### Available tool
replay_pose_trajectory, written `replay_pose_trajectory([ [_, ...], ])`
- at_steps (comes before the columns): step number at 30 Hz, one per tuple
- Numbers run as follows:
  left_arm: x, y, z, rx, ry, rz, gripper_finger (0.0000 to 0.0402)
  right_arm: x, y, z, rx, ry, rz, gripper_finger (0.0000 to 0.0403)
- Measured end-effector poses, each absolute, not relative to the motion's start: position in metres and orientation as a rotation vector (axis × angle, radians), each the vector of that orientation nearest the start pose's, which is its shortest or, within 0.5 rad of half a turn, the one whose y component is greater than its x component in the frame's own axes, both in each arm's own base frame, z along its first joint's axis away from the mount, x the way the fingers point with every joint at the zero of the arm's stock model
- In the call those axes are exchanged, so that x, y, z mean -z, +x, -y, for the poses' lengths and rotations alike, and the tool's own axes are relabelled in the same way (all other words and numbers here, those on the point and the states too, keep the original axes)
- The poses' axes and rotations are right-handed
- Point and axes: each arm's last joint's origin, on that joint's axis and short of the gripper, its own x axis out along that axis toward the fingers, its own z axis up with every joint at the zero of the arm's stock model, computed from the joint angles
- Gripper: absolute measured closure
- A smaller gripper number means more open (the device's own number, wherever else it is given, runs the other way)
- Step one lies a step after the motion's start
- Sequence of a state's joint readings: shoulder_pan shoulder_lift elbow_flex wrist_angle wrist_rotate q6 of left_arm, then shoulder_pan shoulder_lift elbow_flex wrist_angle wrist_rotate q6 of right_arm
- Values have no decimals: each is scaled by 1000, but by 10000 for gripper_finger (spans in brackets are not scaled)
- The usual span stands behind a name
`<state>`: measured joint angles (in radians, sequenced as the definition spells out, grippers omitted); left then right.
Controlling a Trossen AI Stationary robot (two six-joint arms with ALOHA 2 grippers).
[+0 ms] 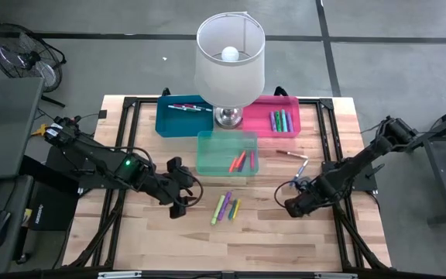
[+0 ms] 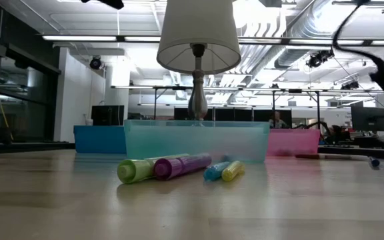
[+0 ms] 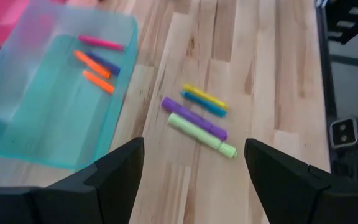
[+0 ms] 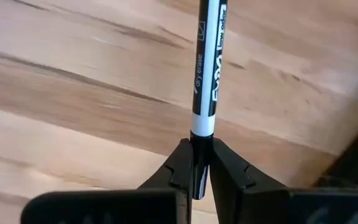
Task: Pick & Place Markers
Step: Put the black marker pen into the blue bin
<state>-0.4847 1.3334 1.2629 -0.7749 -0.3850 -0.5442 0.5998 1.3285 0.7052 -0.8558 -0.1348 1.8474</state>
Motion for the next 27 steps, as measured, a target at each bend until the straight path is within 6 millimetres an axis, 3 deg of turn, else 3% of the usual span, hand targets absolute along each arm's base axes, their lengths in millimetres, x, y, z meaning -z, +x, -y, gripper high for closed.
replay_pose_trajectory([
  [12, -342, 269, 124, -112, -192, -520, 126, -217, 188, -124, 683, 897, -1169, 379],
  [19, -339, 295, 130, -94, -235, -400, 126, -258, 205, -129, 560, 751, -949, 379],
  [27, -348, 312, 116, -105, -341, -266, 126, -310, 218, -132, 440, 603, -762, 375],
])
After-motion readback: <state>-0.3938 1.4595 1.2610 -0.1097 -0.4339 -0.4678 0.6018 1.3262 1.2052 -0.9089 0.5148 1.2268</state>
